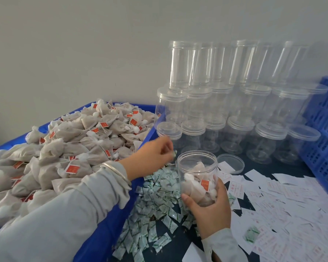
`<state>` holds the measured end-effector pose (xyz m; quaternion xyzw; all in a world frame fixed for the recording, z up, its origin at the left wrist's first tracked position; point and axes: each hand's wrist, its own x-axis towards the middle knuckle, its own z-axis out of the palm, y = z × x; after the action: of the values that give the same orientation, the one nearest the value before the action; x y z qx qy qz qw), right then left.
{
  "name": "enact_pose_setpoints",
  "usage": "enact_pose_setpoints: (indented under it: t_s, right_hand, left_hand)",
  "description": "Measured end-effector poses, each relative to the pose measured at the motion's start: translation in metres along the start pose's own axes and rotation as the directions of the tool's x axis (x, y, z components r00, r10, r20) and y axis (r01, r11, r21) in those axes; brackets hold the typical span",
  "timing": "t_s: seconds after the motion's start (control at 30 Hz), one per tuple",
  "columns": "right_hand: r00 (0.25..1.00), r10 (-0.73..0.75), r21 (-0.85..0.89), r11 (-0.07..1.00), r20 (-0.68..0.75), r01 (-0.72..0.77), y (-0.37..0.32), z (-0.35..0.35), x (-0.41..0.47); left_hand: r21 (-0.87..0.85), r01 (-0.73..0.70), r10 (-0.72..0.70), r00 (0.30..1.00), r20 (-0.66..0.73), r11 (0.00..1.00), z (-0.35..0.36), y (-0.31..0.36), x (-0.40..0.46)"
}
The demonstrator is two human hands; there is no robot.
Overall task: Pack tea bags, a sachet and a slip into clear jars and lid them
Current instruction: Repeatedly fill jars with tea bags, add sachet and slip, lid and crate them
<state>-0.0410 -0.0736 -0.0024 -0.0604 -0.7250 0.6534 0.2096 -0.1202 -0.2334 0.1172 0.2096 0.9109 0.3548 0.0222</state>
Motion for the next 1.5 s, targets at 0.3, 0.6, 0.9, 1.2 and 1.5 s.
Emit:
enact_pose_setpoints:
  t_s: [0.3, 0.6, 0.9, 1.2, 1.5]
  right_hand:
    - [0.999, -0.027, 0.003, 1.0, 0.042, 0.027, 0.0, 0.006, -0.005]
    - [0.98, -0.196, 0.202, 0.961, 0.02, 0.188, -0.025, -0.008, -0.004]
    - [0.994, -0.112, -0.139, 0.984, -0.015, 0.109, -0.014, -0.051, 0.031]
    - [0.987, 0.155, -0.828, 0.558, 0.042, -0.052, 0.013, -0.059, 0.044]
    - [0.992, 0.113, -0.772, 0.635, 0.047, -0.036, 0.01, -0.06, 0.044]
  left_hand:
    - [-0.242, -0.163, 0.129, 0.98, -0.15, 0.956, 0.014, 0.025, -0.013]
    - [-0.405, -0.045, 0.179, 0.937, 0.3, 0.913, 0.027, 0.033, -0.02]
    - [-0.314, 0.022, -0.005, 0.998, 0.057, 0.949, 0.032, 0.039, -0.021]
    - [-0.302, 0.109, -0.136, 0.988, -0.068, 0.947, 0.041, 0.039, -0.012]
    - [-0.327, 0.179, -0.19, 0.982, -0.001, 0.928, 0.054, 0.036, -0.006]
